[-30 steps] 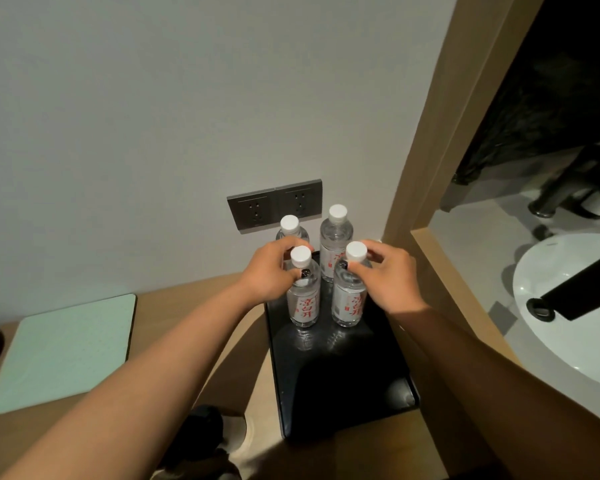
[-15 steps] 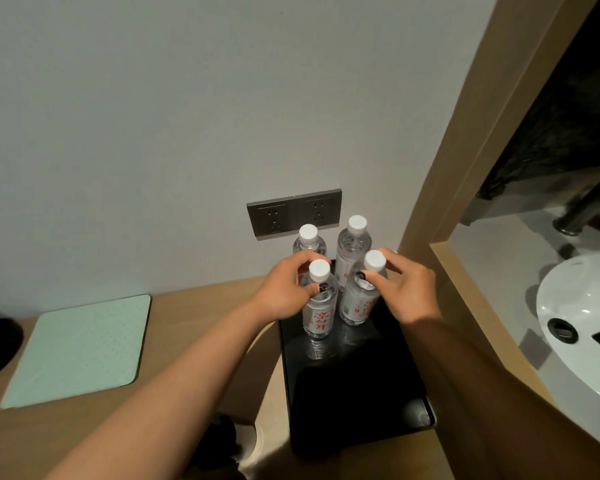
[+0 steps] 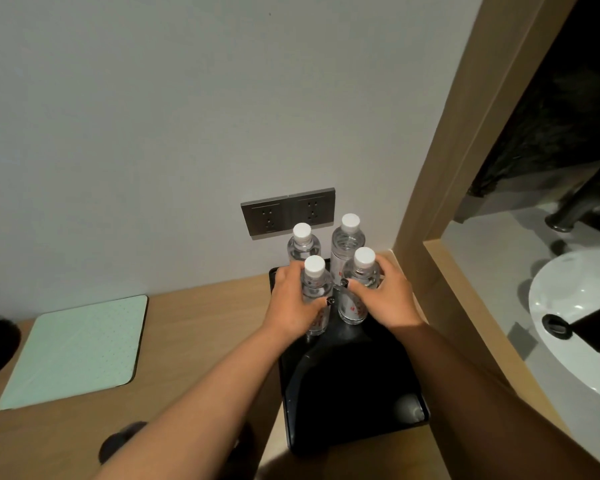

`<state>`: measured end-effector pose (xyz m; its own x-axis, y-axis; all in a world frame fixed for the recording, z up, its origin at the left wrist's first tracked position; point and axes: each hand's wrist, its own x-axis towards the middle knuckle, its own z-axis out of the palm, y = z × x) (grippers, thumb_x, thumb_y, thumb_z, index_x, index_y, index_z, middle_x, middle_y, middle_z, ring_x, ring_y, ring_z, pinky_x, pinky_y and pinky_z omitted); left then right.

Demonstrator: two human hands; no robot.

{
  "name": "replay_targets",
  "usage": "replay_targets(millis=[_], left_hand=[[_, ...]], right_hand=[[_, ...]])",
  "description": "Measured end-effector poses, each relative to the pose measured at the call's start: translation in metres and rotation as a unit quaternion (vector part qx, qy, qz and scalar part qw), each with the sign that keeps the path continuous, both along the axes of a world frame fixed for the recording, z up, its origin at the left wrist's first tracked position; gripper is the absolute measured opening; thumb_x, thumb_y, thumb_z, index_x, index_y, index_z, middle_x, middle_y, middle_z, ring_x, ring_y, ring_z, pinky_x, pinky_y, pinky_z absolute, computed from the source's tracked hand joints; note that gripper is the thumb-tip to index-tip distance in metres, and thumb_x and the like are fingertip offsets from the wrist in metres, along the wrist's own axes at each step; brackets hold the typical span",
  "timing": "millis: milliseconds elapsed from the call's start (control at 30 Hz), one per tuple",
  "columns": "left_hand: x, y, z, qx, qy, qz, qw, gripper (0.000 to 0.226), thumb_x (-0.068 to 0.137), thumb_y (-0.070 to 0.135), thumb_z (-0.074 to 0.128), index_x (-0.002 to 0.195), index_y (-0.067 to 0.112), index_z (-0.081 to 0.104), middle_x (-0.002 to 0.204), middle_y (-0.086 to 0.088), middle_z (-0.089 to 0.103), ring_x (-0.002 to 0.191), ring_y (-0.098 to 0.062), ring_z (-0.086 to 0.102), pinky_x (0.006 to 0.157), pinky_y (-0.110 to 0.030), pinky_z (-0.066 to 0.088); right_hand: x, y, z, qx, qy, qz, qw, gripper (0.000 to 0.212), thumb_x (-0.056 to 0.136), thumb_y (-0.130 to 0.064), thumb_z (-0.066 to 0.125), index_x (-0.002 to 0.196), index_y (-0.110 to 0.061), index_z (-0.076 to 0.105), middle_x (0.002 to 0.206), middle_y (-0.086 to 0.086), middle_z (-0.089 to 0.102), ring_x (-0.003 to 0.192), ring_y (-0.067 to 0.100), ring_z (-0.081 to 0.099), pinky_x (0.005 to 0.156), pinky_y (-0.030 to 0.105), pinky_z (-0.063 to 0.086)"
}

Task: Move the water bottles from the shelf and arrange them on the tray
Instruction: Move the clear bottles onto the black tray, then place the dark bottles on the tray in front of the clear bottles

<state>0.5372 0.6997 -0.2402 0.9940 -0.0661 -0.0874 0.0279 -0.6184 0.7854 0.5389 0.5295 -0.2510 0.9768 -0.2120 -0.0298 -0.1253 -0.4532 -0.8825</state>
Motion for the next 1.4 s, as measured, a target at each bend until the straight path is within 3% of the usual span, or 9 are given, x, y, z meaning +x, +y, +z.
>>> replay_targets(millis=[200, 600, 733, 833, 900, 1000, 1100, 1300, 1400], left_hand=[[-0.002, -0.001, -0.002, -0.018, 0.005, 0.025, 1.000, 0.064, 0.074, 0.007, 0.077, 0.129, 0.021, 0.047, 0.128, -0.004, 0.047, 0.111, -0.010, 0.043, 0.094, -0.018, 0.029], [-0.005, 0.005, 0.017, -0.097, 0.071, 0.056, 0.991, 0.090, 0.072, 0.012, 0.081, 0.144, 0.016, 0.028, 0.141, -0.003, 0.049, 0.129, -0.019, 0.047, 0.106, -0.034, 0.041], [-0.017, 0.025, 0.045, -0.144, 0.052, 0.106, 0.983, 0.078, 0.081, 0.014, 0.074, 0.145, 0.017, 0.030, 0.143, -0.004, 0.046, 0.127, -0.018, 0.047, 0.105, -0.035, 0.042], [-0.039, 0.050, 0.062, -0.164, 0.025, 0.160, 0.973, 0.060, 0.088, 0.015, 0.066, 0.141, 0.019, 0.037, 0.134, 0.002, 0.051, 0.114, -0.008, 0.051, 0.087, -0.016, 0.046], [-0.057, 0.070, 0.068, -0.167, 0.005, 0.194, 0.967, 0.050, 0.091, 0.015, 0.063, 0.136, 0.019, 0.043, 0.128, 0.004, 0.055, 0.109, -0.005, 0.054, 0.073, -0.008, 0.045], [-0.092, 0.100, 0.070, -0.176, -0.025, 0.271, 0.946, 0.039, 0.090, 0.008, 0.061, 0.127, 0.016, 0.051, 0.122, 0.000, 0.061, 0.103, 0.003, 0.057, 0.083, -0.014, 0.048], [-0.130, 0.122, 0.067, -0.156, -0.039, 0.333, 0.929, 0.035, 0.090, 0.004, 0.059, 0.123, 0.014, 0.055, 0.118, -0.001, 0.063, 0.102, 0.003, 0.058, 0.092, -0.023, 0.049], [-0.189, 0.155, 0.053, -0.119, -0.066, 0.385, 0.913, 0.034, 0.090, 0.005, 0.058, 0.121, 0.018, 0.057, 0.119, 0.003, 0.063, 0.110, -0.007, 0.058, 0.086, -0.016, 0.045], [-0.208, 0.164, 0.039, -0.088, -0.065, 0.369, 0.923, 0.035, 0.091, 0.010, 0.060, 0.121, 0.026, 0.056, 0.122, 0.010, 0.059, 0.115, -0.006, 0.053, 0.091, -0.022, 0.045]], right_hand=[[0.001, -0.003, 0.001, 0.051, 0.016, 0.000, 0.999, 0.057, 0.072, -0.012, 0.081, 0.124, -0.016, 0.059, 0.114, -0.001, 0.066, 0.106, 0.017, 0.062, 0.097, 0.037, 0.050], [-0.003, -0.004, 0.011, 0.039, 0.049, -0.008, 0.998, 0.061, 0.071, -0.015, 0.082, 0.127, -0.019, 0.057, 0.120, -0.001, 0.063, 0.107, 0.014, 0.058, 0.093, 0.030, 0.046], [-0.003, -0.011, 0.015, 0.027, 0.074, -0.011, 0.997, 0.075, 0.070, -0.020, 0.083, 0.136, -0.018, 0.046, 0.138, 0.005, 0.053, 0.123, 0.023, 0.050, 0.102, 0.039, 0.042], [-0.007, -0.011, 0.026, 0.009, 0.081, -0.042, 0.996, 0.094, 0.070, -0.028, 0.082, 0.147, -0.020, 0.028, 0.153, 0.008, 0.031, 0.138, 0.029, 0.034, 0.112, 0.049, 0.032], [-0.014, -0.007, 0.039, 0.018, 0.043, -0.090, 0.995, 0.087, 0.075, -0.023, 0.078, 0.146, -0.018, 0.029, 0.153, 0.011, 0.025, 0.137, 0.030, 0.033, 0.112, 0.043, 0.031], [-0.029, 0.013, 0.056, 0.045, -0.035, -0.110, 0.992, 0.071, 0.081, -0.012, 0.071, 0.141, -0.017, 0.033, 0.153, 0.008, 0.018, 0.136, 0.025, 0.031, 0.109, 0.033, 0.030], [-0.047, 0.044, 0.063, 0.072, -0.115, -0.072, 0.988, 0.068, 0.079, -0.005, 0.068, 0.137, -0.018, 0.035, 0.154, 0.005, 0.010, 0.141, 0.019, 0.021, 0.116, 0.036, 0.028], [-0.102, 0.100, 0.060, 0.026, -0.213, 0.088, 0.973, 0.065, 0.079, -0.003, 0.067, 0.136, -0.011, 0.035, 0.152, 0.010, 0.011, 0.139, 0.001, 0.012, 0.116, 0.036, 0.024], [-0.136, 0.123, 0.051, -0.007, -0.185, 0.170, 0.968, 0.060, 0.084, -0.007, 0.066, 0.136, -0.014, 0.037, 0.152, 0.003, 0.010, 0.139, -0.002, 0.011, 0.114, 0.013, 0.013]])
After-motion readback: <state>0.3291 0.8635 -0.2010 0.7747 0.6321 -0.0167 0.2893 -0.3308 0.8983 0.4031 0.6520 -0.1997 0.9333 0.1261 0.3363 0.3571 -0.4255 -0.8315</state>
